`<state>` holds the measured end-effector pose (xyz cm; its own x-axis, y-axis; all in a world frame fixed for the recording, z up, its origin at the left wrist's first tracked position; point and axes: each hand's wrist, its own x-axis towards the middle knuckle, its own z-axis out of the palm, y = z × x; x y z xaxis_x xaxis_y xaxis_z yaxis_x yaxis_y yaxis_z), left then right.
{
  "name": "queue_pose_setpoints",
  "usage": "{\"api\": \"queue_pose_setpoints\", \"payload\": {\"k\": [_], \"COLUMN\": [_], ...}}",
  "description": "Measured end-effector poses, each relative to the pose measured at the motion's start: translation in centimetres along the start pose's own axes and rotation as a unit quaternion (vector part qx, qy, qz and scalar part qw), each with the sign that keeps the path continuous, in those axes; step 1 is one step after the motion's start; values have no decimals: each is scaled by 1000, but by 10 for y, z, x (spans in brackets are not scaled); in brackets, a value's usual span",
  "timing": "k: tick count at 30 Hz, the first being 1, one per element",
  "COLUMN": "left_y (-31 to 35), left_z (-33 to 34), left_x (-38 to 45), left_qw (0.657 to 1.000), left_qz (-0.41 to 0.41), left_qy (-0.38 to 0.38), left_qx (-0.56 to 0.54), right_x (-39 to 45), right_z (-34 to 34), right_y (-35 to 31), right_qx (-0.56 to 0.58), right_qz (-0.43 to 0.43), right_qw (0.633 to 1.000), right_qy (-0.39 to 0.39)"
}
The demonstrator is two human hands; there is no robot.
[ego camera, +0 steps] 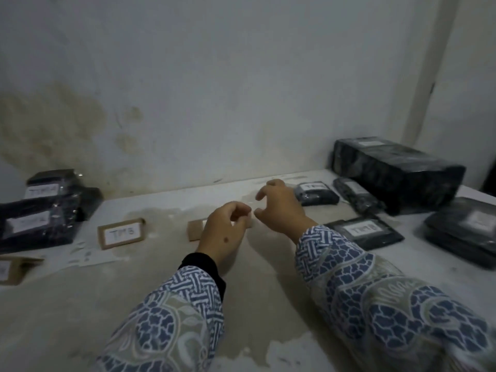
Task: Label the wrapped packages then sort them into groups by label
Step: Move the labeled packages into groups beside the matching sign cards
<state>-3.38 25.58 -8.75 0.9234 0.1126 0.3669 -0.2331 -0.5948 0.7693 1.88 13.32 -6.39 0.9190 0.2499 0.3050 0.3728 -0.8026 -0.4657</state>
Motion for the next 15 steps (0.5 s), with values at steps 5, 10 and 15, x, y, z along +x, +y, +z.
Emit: {"api": "queue_pose_setpoints", "payload": {"k": [5, 10, 15], "left_y": [27, 42, 53], "left_z": [63, 113, 149], "left_x": [-5, -8, -1], "left_qw": [999, 994, 993], "left_qz": [5, -23, 6], "left_qy": [-47, -102, -117], "left_qx": [-15, -22, 23], "right_x": [-23, -45, -53], "right_z": [-28, -52, -69], "right_y": [76, 137, 176], "right_qx": [-10, -17, 9], "right_qz": [77, 160, 184], "right_qw": [997, 987, 982], "right_qy": [4, 8, 30]}}
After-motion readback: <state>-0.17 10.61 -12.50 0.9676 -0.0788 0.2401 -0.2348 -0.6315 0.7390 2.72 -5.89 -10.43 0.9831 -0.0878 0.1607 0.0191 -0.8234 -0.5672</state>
